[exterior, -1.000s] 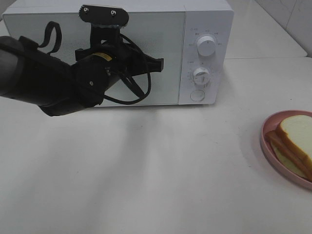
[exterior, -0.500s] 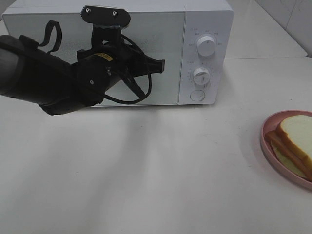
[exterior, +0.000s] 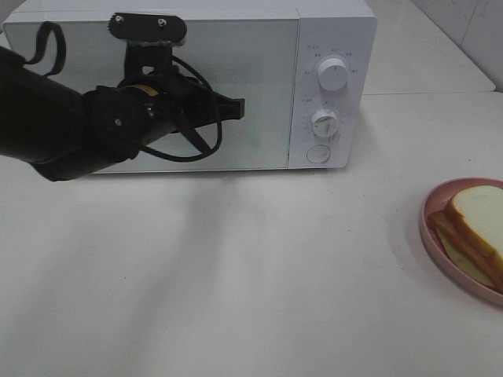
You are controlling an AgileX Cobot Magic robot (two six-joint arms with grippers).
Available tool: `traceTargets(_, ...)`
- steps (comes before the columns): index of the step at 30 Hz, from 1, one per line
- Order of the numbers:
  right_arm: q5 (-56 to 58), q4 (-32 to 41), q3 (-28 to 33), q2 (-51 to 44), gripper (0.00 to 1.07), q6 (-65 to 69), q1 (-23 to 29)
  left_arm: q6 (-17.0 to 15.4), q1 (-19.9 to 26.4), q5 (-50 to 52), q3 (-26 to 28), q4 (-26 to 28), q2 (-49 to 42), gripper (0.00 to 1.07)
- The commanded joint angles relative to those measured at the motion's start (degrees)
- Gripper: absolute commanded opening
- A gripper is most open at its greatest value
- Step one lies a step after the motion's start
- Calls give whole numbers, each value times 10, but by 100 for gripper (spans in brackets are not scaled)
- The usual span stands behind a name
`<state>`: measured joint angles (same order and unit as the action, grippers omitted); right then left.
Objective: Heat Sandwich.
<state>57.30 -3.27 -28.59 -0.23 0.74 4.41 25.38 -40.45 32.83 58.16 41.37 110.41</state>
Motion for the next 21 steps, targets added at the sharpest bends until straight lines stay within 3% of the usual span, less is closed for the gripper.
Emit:
traceTargets(1,-4,-2,1,-15,75,4,-5,0,-1,-10,-24,2,-30,0)
traceTargets(5,-4,-2,1,-15,75,4,-5,9,-1,-83,-53,-5,-68,0)
traceTargets(7,-4,-2,1,-15,75,4,-5,21,-1,-130,-57,-19,-84,9)
traceTargets(8,-4,-2,1,-15,75,4,-5,25,-1,-152,-58,-27,-89,18)
traceTargets(9,-4,-2,1,-15,75,3,-5,26,-1,-198,-60,-41,-100,41)
traceTargets(10,-4,-2,1,-15,75,3,-5,26,-1,-198,-60,-41,-100,41)
traceTargets(12,-4,-2,1,-15,75,3,-5,26,-1,-234,-61,-46,-107,75)
traceTargets(13,-4,-2,1,-15,75,3,-5,26,1,-269,-61,-51,-111,99)
traceTargets(20,-4,-2,1,-15,75,3,-5,25,3,-375,-61,-56,-120,99)
traceTargets(21,-4,-2,1,-15,75,3,-5,25,4,-429,-61,-68,-126,99)
